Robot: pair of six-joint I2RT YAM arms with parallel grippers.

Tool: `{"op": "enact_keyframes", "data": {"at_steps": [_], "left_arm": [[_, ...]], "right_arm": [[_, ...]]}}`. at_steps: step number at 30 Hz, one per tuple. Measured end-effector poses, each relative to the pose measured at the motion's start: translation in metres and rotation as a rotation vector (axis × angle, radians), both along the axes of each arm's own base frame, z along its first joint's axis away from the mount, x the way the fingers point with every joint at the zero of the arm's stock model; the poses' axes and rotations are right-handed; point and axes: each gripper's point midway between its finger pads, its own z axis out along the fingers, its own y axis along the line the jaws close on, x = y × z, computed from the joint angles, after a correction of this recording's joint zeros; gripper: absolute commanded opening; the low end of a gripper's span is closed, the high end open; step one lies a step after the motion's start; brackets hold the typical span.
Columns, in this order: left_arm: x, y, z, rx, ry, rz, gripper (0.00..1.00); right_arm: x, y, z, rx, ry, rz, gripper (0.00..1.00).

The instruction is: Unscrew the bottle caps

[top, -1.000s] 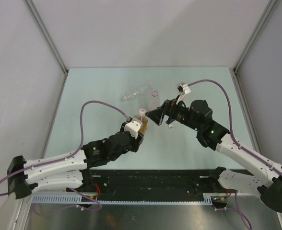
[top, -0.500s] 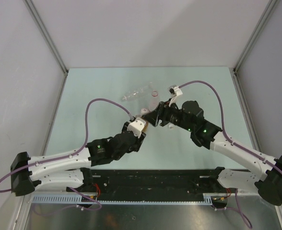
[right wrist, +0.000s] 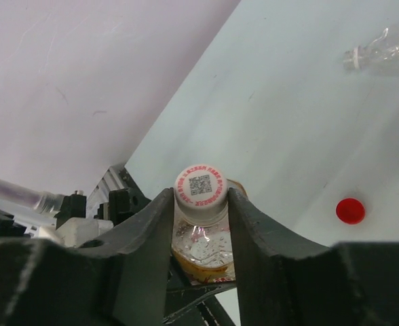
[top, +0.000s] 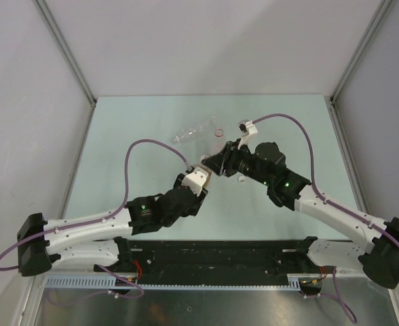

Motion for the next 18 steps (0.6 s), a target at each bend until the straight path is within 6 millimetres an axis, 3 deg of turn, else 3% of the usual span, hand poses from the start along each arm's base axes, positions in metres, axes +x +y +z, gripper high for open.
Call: {"op": "enact_keyframes", "data": {"at_steps": [5, 8, 11, 18], "left_arm": [[-0.0004, 0.0032, -0.0023, 0.007, 0.008, 0.014, 0.0], [-0.0008, 0.0041, -0.0021, 0.007, 0.009, 0.015, 0.0], [-0.0012, 0.0042, -0.0018, 0.003, 0.012, 0.015, 0.0], [-0.0035, 0.0025, -0.0009, -0.008, 0.02, 0.003, 0.0]], "right_arm": [[0.0034, 0.0023, -0.0059, -0.009, 0.01, -0.004, 0.33], [0.0034, 0.0027, -0.0063, -0.009, 0.01, -0.003, 0.14], [0.0033, 0.0029, -0.0057, -0.011, 0.005, -0.001, 0.03], [0.0014, 0.0007, -0.0056, -0.037, -0.029, 0.011, 0.0]]}}
